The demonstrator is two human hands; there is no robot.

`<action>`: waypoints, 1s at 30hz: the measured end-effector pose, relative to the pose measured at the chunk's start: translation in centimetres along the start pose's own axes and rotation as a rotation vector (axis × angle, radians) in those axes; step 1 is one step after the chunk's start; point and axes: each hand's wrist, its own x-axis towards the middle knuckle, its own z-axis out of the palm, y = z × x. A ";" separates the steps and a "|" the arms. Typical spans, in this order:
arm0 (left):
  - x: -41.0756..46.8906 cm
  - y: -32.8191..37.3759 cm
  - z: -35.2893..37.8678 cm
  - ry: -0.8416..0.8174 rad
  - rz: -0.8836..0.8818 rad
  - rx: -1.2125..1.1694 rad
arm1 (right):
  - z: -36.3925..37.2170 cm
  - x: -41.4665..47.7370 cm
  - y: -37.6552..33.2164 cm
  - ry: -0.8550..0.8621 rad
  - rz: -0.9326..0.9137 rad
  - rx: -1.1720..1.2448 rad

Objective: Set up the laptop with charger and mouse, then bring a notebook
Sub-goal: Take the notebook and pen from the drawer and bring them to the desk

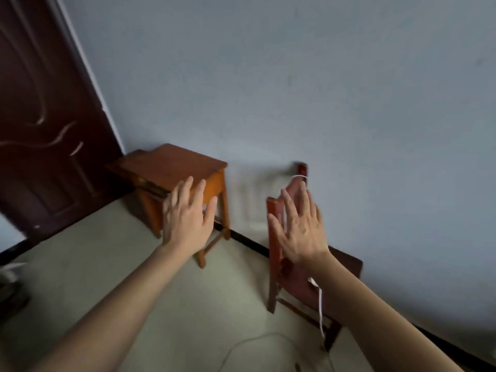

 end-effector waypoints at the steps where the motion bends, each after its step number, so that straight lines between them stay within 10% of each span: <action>1: 1.0 -2.2 -0.6 0.017 -0.017 0.015 | 0.9 2.0 -2.1 0.006 -0.041 0.003; 30: 33.9 -63.4 -1.4 0.253 -0.374 0.337 | 35.6 54.2 -57.9 -0.091 -0.521 0.439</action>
